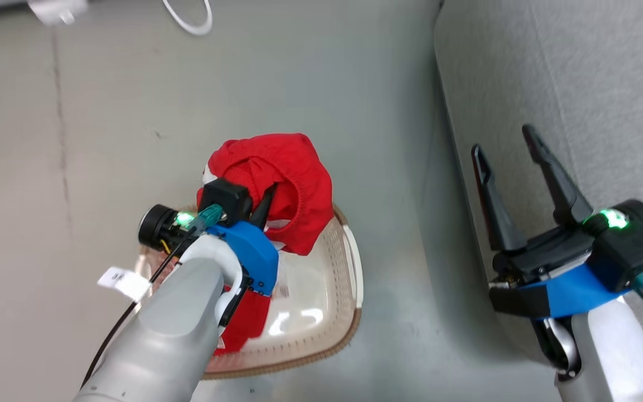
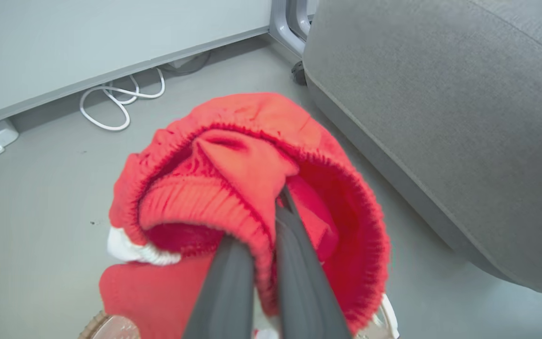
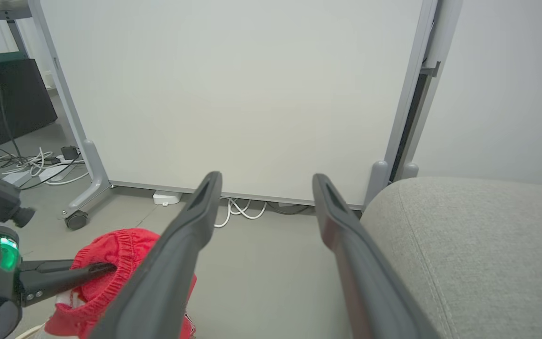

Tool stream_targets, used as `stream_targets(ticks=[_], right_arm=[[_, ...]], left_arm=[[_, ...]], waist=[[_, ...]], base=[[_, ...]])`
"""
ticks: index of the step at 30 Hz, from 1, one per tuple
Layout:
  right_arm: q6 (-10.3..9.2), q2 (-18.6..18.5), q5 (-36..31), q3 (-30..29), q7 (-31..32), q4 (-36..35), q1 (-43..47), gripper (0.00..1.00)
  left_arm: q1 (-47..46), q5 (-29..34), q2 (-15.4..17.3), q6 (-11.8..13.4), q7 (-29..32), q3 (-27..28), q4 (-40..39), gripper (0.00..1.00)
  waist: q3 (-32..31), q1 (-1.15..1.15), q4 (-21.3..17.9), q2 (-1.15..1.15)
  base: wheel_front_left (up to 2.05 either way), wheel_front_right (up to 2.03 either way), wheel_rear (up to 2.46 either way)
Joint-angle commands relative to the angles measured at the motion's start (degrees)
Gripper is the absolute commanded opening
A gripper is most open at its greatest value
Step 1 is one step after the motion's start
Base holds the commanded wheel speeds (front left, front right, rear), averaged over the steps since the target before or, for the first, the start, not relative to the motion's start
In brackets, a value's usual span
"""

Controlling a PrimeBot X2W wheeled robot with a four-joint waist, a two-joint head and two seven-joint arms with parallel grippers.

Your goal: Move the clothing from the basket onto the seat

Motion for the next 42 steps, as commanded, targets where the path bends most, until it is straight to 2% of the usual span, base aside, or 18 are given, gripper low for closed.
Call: stream_targets(ticks=[1,8,15,23,32,42], right_arm=[[0.03,0.19,-0.47,-0.06,-0.22,0.39,1.42,1.0],[0.03,1.0,-0.88,-0.18,-0.22,1.89,5.65,1.0],[0.03,2.19,-1.18,-0.1,-0.22,3.13,9.37,1.0],[0.03,3.37,-1.7,0.36,-0.22,4.36,13.53,1.0],[0.03,4.24,-2.01,0.92,-0.22,4.54,15.26,1.0],[0.03,4.18,-2.25,1.28,-0.22,4.27,15.63,1.0]], left_arm=[[1.31,0.61,0.53,0.38,-0.27,1.15,-1.64,0.0],[5.2,3.26,2.15,1.15,-0.28,7.11,-10.39,0.0],[7.79,6.38,3.03,0.86,-0.28,12.04,-17.94,0.0],[7.93,9.52,2.64,0.43,-0.29,14.0,-23.99,0.0],[6.98,11.11,2.18,0.1,-0.29,13.72,-28.54,0.0],[8.39,10.76,2.0,0.15,-0.29,13.39,-29.71,0.0]], waist=[[-5.34,0.01,1.44,-0.01],[-12.68,0.01,2.31,-0.01],[-19.71,0.01,2.66,-0.01],[-26.1,0.01,3.25,-0.01],[-28.21,0.01,3.34,-0.01],[-28.67,0.01,3.86,-0.01]], base=[[0.0,0.0,0.0],[0.0,0.0,0.0],[0.0,0.0,0.0],[0.0,0.0,0.0],[0.0,0.0,0.0],[0.0,0.0,0.0]])
